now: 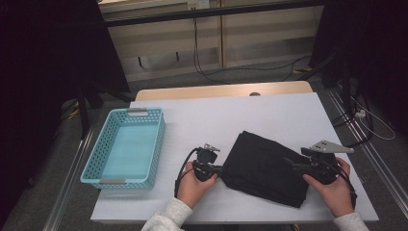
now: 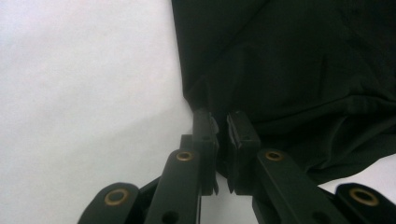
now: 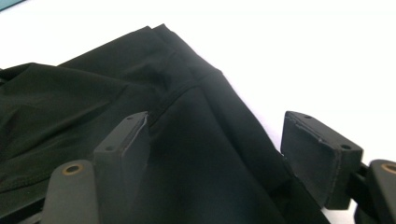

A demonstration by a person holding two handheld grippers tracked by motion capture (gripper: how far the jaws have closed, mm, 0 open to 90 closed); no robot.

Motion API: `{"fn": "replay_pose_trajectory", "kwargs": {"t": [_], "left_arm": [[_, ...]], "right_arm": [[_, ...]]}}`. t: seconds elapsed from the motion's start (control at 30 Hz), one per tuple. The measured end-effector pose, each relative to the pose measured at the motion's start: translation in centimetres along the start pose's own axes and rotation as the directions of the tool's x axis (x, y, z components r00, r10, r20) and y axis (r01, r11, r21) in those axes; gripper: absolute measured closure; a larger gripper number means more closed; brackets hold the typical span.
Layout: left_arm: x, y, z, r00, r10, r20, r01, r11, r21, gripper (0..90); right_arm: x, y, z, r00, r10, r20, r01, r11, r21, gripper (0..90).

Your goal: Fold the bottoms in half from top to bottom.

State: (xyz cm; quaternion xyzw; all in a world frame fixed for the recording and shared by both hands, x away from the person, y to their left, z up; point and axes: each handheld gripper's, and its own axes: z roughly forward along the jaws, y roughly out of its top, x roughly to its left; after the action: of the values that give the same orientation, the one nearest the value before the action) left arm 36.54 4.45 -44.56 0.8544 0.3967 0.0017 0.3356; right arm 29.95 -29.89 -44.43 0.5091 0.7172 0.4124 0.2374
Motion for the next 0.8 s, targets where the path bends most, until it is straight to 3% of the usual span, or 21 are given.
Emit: {"fn": "replay_pose_trajectory", "kwargs": {"t": [0.3, 0.8], "left_arm": [[2.1, 1.4, -0.9, 0.9988, -0.049, -0.001, 0.049, 0.9984, -0.027, 84.0], [5.3, 3.3, -2.1, 0.9916, -0.108, -0.072, 0.106, 0.994, -0.025, 84.2]], "right_arm": [[-0.3, -0.2, -0.4, 0.9998, 0.02, 0.008, -0.02, 1.0, -0.012, 23.4], [0.2, 0.0, -0.1, 0.9997, 0.02, -0.016, -0.02, 1.0, -0.02, 22.3]]}}
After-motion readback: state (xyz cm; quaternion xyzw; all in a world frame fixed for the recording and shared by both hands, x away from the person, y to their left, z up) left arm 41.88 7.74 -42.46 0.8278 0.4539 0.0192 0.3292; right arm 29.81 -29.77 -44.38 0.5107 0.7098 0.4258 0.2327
